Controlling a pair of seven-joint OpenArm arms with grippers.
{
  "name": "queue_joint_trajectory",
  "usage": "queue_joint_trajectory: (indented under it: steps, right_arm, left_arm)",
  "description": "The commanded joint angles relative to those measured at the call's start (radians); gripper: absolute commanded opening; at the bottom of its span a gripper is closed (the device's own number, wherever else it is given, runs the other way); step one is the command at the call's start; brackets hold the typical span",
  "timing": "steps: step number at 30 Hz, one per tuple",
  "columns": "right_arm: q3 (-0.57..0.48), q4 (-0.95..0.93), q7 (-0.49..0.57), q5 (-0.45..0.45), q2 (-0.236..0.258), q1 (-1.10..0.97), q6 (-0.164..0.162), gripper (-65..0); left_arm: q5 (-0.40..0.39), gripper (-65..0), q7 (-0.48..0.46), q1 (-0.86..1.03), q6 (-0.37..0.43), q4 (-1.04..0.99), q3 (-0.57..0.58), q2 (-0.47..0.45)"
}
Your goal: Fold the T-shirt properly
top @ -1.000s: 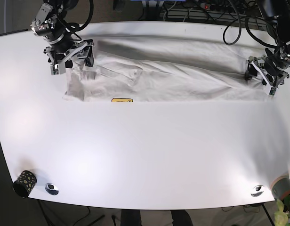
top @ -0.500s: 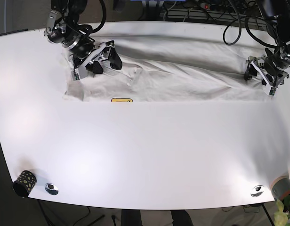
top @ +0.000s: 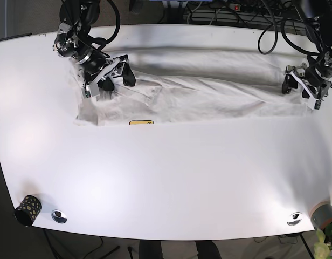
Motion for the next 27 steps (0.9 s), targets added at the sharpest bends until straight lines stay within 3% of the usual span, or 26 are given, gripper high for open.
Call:
queue_joint_trajectory:
  steps: [1,7,13,27]
  right_arm:
    - [-0.001,0.006,-0.021,-0.033,0.005,-0.001,-0.012,-18.2]
    - [-0.004,0.006,-0.021,-0.029,0.005,-0.005,-0.012,-18.2]
    - [-0.004,0.006,-0.021,-0.029,0.005,-0.007,-0.012,-18.2]
    - [-0.004,0.006,-0.020,-0.029,0.003,-0.007,-0.012,-18.2]
  left_arm:
    - [-0.088,-19.9,0.058,-0.017,-0.001,0.058,-0.044,-0.038]
    - [-0.209,-19.6,0.156,-0.019,-0.001,0.067,-0.195,-0.060]
    - [-0.209,-13.2,0.179,-0.019,-0.001,-0.067,-0.250,-0.064]
    - [-0.211,-13.2,0.183,-0.057,-0.001,-0.226,-0.212,-0.060]
